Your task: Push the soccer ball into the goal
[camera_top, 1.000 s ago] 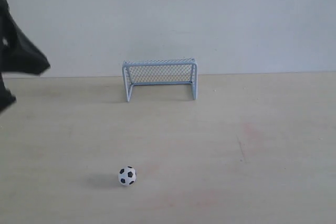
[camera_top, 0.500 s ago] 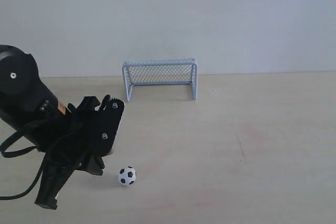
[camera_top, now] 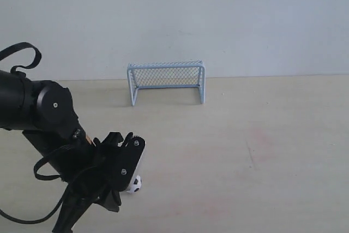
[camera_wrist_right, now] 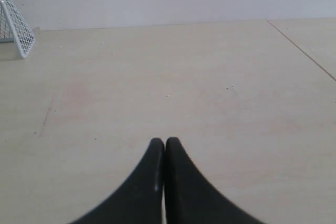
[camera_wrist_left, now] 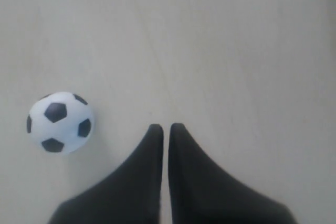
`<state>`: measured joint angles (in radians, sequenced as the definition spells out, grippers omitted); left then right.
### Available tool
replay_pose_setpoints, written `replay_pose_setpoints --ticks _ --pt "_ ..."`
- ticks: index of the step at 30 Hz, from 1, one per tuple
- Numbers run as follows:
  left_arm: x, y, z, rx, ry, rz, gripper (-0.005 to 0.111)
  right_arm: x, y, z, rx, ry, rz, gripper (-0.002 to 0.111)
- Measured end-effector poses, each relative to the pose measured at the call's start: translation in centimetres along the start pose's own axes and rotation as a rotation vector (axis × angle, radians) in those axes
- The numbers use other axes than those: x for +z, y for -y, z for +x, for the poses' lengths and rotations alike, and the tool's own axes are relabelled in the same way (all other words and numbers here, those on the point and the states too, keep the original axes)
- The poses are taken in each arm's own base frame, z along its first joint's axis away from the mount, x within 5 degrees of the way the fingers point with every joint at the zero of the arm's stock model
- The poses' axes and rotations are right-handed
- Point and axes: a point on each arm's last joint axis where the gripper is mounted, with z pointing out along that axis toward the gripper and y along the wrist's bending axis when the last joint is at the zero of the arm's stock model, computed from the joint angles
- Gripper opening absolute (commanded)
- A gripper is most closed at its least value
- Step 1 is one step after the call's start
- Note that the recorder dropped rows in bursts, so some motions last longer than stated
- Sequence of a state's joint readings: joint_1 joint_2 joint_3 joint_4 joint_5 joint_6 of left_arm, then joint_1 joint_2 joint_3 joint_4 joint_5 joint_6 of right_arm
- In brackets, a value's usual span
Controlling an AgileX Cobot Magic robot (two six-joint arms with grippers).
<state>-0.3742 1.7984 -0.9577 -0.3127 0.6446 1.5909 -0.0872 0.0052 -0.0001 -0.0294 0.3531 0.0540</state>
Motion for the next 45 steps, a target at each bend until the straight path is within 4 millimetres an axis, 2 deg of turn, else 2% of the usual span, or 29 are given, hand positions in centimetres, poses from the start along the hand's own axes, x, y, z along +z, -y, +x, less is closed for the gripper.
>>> replay_pose_setpoints --ticks 11,27,31,33,35,36,38,40,42,45 --pt "1.2 -0.6 0.0 -0.026 0.014 0.007 0.004 0.0 0.0 0.0 0.0 0.0 0.0 0.0" --pt "1.2 -0.5 -0.1 -0.03 0.015 0.015 0.004 0.0 0.0 0.0 0.0 0.0 0.0 0.0" --pt "1.9 -0.7 0.1 -0.028 0.009 0.004 0.004 0.0 0.0 0.0 0.0 0.0 0.0 0.0" --pt "2.5 -1.8 0.2 0.009 -0.003 -0.1 0.004 0.0 0.0 0.0 0.0 0.0 0.0 0.0" --pt "3.1 -4.6 0.4 0.083 -0.035 -0.322 0.004 0.0 0.0 0.0 0.0 0.0 0.0 0.0" --pt "2.9 -6.9 0.4 0.071 -0.049 -0.506 0.004 0.0 0.0 0.0 0.0 0.0 0.0 0.0" --pt "0.5 -11.2 0.5 -0.158 -0.011 -0.883 0.004 0.0 0.0 0.0 0.0 0.0 0.0 0.0" --pt "-3.7 -13.2 0.5 -0.353 0.047 -1.113 0.004 0.0 0.0 0.0 0.0 0.0 0.0 0.0" --pt "-7.2 -13.2 0.2 -0.39 0.08 -1.147 0.004 0.0 0.0 0.0 0.0 0.0 0.0 0.0" --pt "-10.4 -11.9 -1.3 -0.26 0.121 -1.069 0.004 0.0 0.0 0.0 0.0 0.0 0.0 0.0"
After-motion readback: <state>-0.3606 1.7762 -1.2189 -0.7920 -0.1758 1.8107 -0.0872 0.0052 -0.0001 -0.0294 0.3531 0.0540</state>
